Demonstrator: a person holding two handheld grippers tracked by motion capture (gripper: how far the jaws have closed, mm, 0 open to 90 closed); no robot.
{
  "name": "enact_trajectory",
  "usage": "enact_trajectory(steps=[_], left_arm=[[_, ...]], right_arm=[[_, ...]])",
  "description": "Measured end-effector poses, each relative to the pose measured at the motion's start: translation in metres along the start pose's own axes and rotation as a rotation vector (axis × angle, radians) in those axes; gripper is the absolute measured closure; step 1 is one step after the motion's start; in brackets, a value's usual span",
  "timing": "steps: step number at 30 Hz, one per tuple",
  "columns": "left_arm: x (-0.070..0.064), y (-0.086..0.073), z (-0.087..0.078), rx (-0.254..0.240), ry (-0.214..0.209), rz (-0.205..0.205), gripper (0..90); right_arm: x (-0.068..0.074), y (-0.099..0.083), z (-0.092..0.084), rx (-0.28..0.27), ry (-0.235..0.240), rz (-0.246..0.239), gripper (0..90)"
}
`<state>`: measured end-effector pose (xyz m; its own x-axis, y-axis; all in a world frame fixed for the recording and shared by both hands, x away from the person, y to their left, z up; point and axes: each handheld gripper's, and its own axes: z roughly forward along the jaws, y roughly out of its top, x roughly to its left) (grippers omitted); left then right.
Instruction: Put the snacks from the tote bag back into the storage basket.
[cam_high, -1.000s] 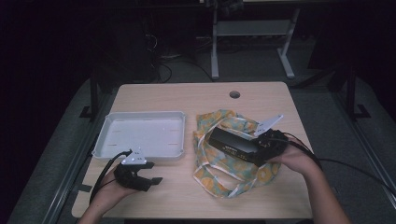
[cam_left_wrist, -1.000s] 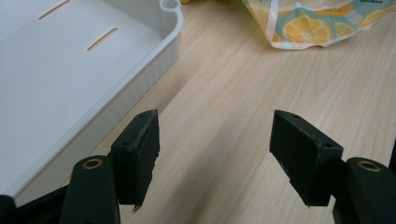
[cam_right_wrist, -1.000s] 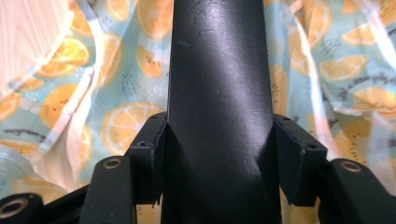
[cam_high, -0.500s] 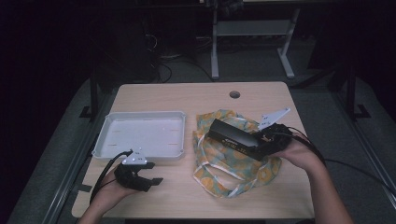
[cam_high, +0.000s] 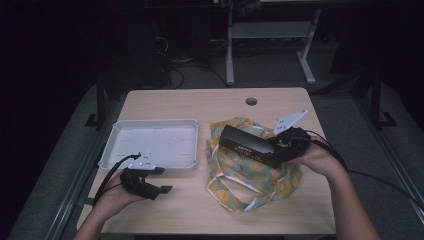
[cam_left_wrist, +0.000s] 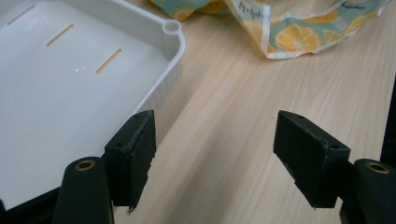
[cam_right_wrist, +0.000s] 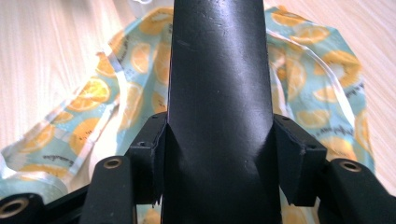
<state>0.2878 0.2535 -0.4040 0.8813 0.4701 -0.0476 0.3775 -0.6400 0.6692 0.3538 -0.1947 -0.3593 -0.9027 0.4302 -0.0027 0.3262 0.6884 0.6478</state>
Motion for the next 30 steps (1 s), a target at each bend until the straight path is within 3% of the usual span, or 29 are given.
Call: enact_trajectory(steps=[5,10,13,21,23,30], left_arm=[[0.006,0.009,-0.004,-0.008,-0.039,0.024,28.7],[0.013,0.017,-0.008,0.001,-0.079,0.074,28.7],[0.019,0.023,-0.01,0.011,-0.096,0.097,28.8],[0.034,0.044,-0.021,-0.014,-0.099,0.146,28.8],[0.036,0.05,-0.023,-0.008,-0.098,0.164,28.8],[0.043,0.067,-0.027,0.011,-0.106,0.227,28.8]], right_arm=[[0.002,0.008,0.008,-0.004,0.021,-0.029,42.3],[0.005,0.013,0.015,-0.003,0.056,-0.04,42.2],[0.004,0.017,0.018,0.009,0.054,-0.062,42.3],[0.005,0.03,0.022,0.002,0.08,-0.077,42.3],[0.005,0.033,0.025,0.014,0.08,-0.112,42.3],[0.009,0.046,0.026,0.009,0.091,-0.151,42.3]])
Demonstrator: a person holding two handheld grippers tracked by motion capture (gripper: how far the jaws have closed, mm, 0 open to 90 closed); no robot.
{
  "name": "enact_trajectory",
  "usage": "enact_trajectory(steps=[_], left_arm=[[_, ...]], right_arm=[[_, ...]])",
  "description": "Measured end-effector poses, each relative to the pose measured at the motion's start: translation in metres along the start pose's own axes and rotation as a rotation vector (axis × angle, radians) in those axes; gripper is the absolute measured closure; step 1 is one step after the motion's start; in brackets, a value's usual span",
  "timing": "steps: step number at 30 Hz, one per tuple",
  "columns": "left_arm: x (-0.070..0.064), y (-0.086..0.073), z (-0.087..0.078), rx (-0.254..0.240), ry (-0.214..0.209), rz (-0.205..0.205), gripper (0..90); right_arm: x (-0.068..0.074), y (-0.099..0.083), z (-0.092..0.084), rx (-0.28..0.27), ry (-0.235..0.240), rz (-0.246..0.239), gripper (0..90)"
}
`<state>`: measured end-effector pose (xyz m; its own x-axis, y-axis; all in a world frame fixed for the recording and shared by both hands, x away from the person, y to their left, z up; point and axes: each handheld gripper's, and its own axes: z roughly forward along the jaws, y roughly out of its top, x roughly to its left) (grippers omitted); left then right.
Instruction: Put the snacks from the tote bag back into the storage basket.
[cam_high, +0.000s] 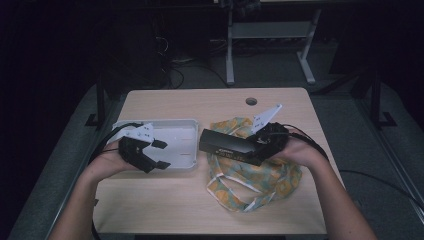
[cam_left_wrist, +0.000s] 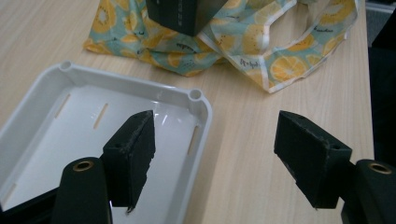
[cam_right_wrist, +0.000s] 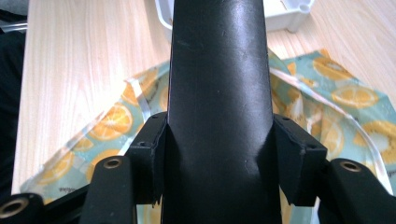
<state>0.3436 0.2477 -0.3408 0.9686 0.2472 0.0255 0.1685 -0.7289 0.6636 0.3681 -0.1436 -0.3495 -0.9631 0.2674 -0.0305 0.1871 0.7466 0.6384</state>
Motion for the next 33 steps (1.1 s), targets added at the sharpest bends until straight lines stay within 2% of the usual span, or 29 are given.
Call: enact_trajectory(steps=[6,9,12,15,19,23,33], left_arm=[[0.011,0.009,0.001,0.0,-0.04,0.028,28.8],[0.015,0.015,0.001,0.013,-0.048,0.064,28.3],[0.019,0.019,0.001,0.022,-0.064,0.082,27.7],[0.022,0.022,0.001,0.01,-0.071,0.085,27.1],[0.021,0.021,-0.001,0.017,-0.06,0.099,26.5],[0.018,0.019,-0.004,0.002,-0.053,0.098,25.6],[0.011,0.023,0.007,0.047,-0.065,0.132,23.7]], right_arm=[[0.0,0.01,0.005,0.013,0.018,-0.021,42.3],[0.001,0.016,0.009,0.014,0.032,-0.039,42.3],[0.003,0.023,0.014,0.019,0.048,-0.056,42.3],[0.004,0.031,0.02,0.024,0.061,-0.069,42.3],[0.005,0.04,0.026,0.037,0.074,-0.093,42.3],[0.008,0.048,0.033,0.06,0.089,-0.117,42.3],[0.015,0.061,0.045,0.07,0.129,-0.176,42.3]])
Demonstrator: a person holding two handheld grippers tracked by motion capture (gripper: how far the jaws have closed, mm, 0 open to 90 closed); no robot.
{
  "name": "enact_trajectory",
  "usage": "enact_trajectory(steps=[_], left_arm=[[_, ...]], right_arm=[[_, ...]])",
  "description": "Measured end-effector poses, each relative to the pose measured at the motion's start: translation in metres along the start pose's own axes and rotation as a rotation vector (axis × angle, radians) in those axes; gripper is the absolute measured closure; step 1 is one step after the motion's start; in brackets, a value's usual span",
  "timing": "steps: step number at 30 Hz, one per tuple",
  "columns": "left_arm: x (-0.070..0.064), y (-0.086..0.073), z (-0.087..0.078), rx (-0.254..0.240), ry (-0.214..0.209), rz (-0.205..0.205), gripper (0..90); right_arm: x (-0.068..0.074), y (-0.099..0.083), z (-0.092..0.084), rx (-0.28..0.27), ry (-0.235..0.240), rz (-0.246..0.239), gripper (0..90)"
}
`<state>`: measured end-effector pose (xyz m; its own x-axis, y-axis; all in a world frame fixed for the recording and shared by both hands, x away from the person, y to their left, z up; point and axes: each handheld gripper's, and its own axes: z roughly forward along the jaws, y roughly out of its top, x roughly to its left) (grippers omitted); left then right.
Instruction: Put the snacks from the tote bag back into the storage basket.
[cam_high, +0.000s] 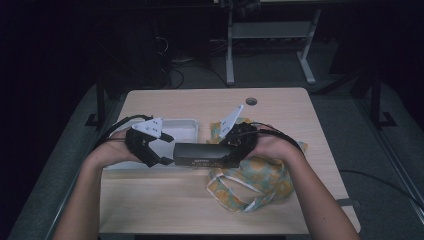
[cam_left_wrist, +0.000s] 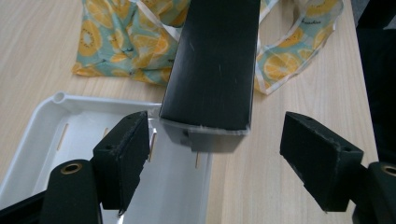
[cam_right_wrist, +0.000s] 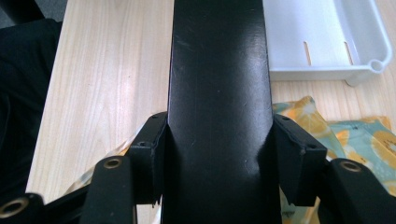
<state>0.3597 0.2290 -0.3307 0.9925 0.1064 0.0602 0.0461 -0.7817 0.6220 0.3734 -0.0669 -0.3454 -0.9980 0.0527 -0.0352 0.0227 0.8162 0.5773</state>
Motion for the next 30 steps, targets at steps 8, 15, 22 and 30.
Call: enact_trajectory(steps=[8,15,22,30], left_arm=[[-0.005,0.007,0.015,0.043,-0.027,0.022,23.7],[-0.008,0.01,0.021,0.086,-0.028,0.023,24.6],[-0.01,0.012,0.028,0.114,-0.034,0.024,25.0],[-0.011,0.014,0.035,0.156,-0.041,0.047,28.7]], right_arm=[[0.003,0.007,0.008,0.003,0.021,-0.024,42.3],[0.005,0.015,0.015,0.01,0.034,-0.051,42.3],[0.008,0.023,0.023,0.018,0.047,-0.067,42.3],[0.011,0.029,0.028,0.032,0.055,-0.066,42.3]])
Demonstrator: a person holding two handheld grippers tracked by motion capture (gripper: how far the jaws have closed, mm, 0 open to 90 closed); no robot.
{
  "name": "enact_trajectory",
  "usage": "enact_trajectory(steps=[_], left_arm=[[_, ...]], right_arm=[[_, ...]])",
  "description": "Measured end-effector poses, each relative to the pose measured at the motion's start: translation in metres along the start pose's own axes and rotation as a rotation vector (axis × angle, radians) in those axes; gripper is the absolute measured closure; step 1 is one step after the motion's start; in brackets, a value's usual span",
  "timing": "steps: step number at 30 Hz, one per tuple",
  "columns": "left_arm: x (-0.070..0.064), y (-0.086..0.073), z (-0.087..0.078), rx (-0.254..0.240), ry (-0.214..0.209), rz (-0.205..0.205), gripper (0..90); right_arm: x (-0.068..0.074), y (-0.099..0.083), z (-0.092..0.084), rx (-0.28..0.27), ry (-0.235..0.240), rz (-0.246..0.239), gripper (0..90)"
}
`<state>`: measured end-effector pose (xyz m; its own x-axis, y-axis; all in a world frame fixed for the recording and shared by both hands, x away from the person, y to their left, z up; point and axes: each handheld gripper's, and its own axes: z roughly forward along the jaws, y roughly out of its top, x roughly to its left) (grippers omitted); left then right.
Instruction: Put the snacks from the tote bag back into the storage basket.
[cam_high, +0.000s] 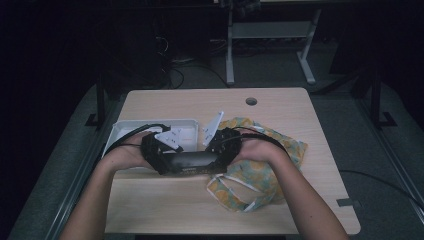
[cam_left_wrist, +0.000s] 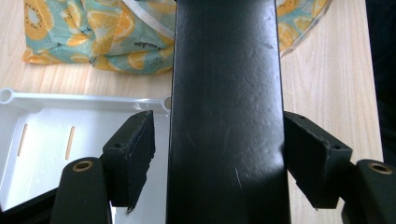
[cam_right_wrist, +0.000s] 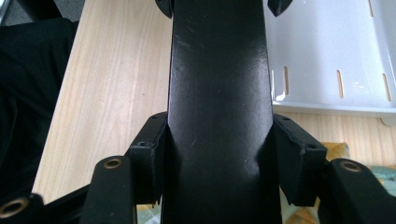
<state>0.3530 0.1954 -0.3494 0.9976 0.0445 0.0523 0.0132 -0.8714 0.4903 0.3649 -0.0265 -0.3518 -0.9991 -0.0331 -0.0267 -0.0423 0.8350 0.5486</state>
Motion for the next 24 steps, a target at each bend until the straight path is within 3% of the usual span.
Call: enact_trajectory(steps=[12,24], left_arm=[[-0.0014,0.001,0.0043,0.026,-0.012,0.011,34.5],[-0.0009,0.0009,0.0046,0.021,-0.028,0.011,41.1]], right_arm=[[-0.0001,0.0053,0.0033,-0.011,-0.001,-0.023,42.3],[0.0002,0.0055,0.0031,-0.008,-0.004,-0.02,42.2]])
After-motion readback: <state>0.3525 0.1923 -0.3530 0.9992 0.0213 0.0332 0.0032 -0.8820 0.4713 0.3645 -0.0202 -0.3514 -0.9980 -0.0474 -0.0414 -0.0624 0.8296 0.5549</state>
